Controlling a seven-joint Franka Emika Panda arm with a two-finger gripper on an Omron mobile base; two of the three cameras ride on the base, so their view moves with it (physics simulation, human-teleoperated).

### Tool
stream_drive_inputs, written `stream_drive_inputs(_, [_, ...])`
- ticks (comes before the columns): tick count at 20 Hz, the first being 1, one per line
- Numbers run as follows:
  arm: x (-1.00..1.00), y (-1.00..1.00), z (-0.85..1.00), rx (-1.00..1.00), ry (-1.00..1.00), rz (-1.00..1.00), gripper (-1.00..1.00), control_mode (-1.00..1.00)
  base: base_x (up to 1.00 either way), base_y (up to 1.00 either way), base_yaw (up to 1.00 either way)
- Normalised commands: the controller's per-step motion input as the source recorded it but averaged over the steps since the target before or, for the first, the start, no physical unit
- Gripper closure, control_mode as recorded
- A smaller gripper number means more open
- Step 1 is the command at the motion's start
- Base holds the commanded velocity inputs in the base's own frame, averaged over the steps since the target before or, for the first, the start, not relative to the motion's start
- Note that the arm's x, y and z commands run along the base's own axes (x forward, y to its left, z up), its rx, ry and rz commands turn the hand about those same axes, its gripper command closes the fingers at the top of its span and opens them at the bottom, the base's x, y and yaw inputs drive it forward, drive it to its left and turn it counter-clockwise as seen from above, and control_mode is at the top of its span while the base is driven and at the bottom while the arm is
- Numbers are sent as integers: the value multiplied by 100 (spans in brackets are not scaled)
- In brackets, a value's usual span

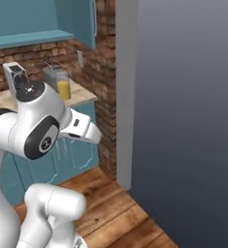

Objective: There is a tray on the dining counter. Grab the cup, mug, and pitcher and place them on the tray. The pitcher may be placed next to the tray if it cannot fit the tray.

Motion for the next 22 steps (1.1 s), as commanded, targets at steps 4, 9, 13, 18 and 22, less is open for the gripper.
stream_drive_inputs(4, [0, 0, 0, 0, 0, 0, -100, 100, 100, -1, 56])
stream_drive_inputs(9, [0, 0, 0, 0, 0, 0, -100, 100, 90, -2, 57])
stream_drive_inputs(13, [0, 0, 0, 0, 0, 0, -100, 100, 76, -4, 53])
stream_drive_inputs(18, [0, 0, 0, 0, 0, 0, -100, 100, 48, -8, 44])
stream_drive_inputs(22, [0, 0, 0, 0, 0, 0, -100, 100, 50, -22, 46])
